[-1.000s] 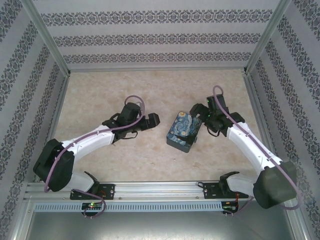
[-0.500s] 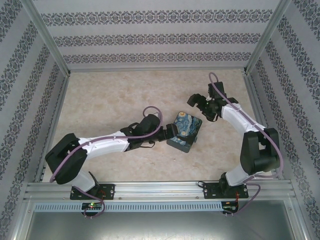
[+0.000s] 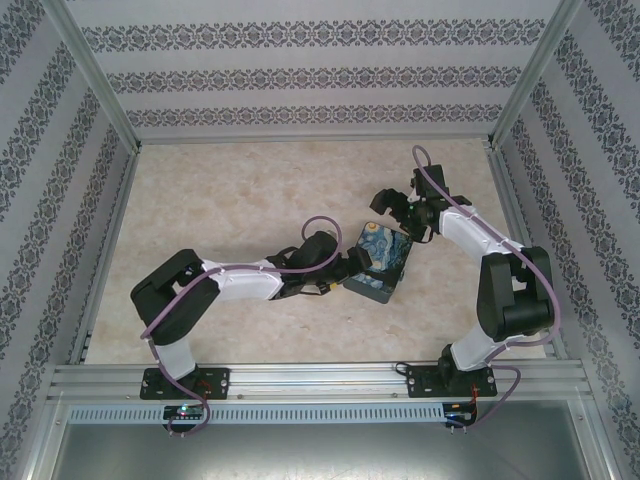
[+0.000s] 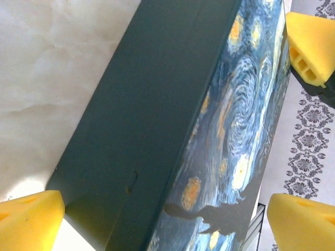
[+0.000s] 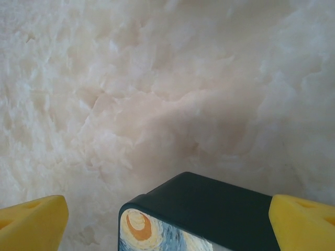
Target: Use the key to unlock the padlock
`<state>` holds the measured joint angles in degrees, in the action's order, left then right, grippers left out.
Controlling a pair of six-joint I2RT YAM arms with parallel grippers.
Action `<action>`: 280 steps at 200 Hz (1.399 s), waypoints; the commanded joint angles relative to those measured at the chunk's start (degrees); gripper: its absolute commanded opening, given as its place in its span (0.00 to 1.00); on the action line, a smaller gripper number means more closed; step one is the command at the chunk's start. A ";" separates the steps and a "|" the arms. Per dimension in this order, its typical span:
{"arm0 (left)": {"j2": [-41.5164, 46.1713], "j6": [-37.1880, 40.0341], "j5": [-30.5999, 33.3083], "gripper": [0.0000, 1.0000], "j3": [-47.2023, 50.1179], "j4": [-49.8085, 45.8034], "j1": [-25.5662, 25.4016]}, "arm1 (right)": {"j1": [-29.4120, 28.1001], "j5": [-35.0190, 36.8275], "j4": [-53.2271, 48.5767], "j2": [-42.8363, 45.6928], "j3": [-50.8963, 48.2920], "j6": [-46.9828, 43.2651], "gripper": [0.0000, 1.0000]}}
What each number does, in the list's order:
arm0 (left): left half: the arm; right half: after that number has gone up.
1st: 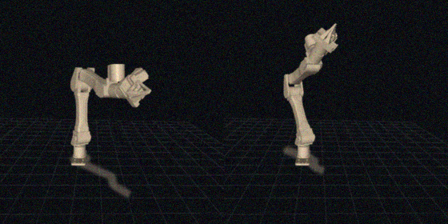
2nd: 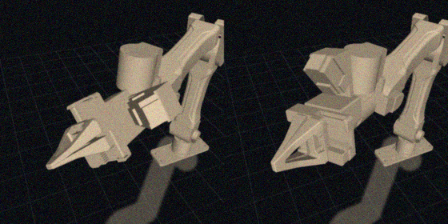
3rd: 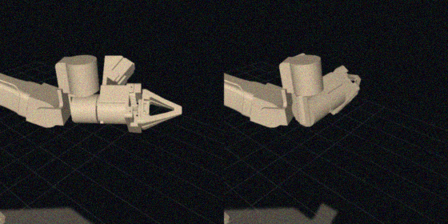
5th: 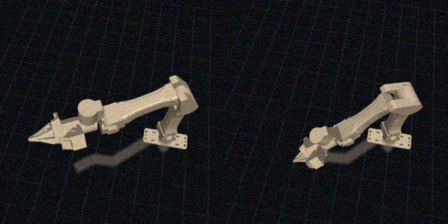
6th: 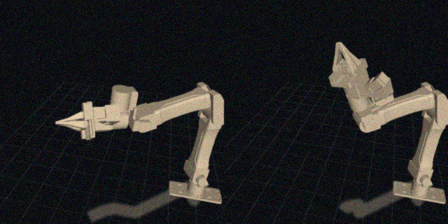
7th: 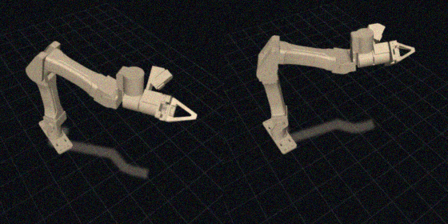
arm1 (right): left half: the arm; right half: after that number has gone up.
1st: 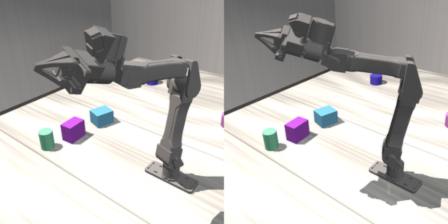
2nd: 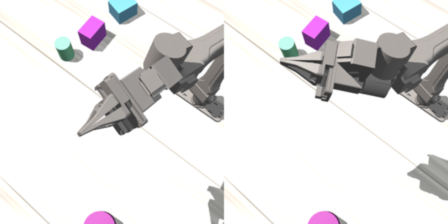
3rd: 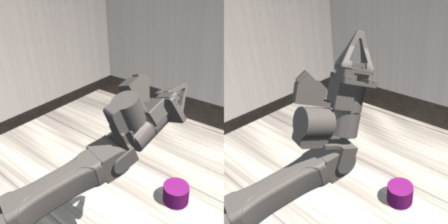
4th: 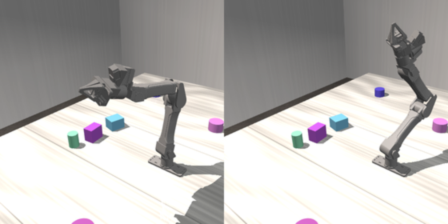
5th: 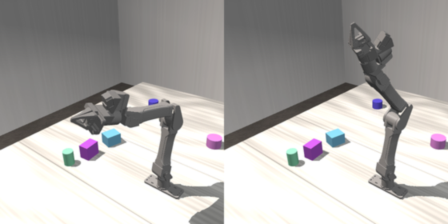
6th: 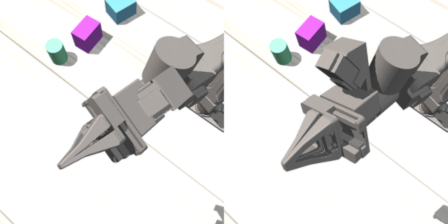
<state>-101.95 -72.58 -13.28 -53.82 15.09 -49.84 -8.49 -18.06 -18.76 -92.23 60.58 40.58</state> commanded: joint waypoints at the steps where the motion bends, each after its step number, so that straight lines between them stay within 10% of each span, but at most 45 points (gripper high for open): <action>1: -0.25 -1.27 0.60 0.99 -2.60 4.16 1.68 | -0.90 -1.47 0.23 2.14 -3.35 -0.01 0.98; 87: 6.88 5.37 1.67 1.00 -2.23 -6.74 10.33 | -4.87 0.70 3.40 9.19 -9.20 5.49 0.98; 156: 16.23 2.07 0.36 1.00 1.68 -22.72 6.73 | -2.72 3.65 0.58 8.31 -8.82 0.95 0.98; 280: 6.26 -10.75 -0.70 0.99 0.45 -8.88 -2.11 | -3.17 0.67 -1.74 10.91 -11.35 -1.08 0.98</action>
<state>-94.54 -80.82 -14.59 -51.68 1.10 -52.23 -10.76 -16.14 -18.68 -83.59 50.33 40.05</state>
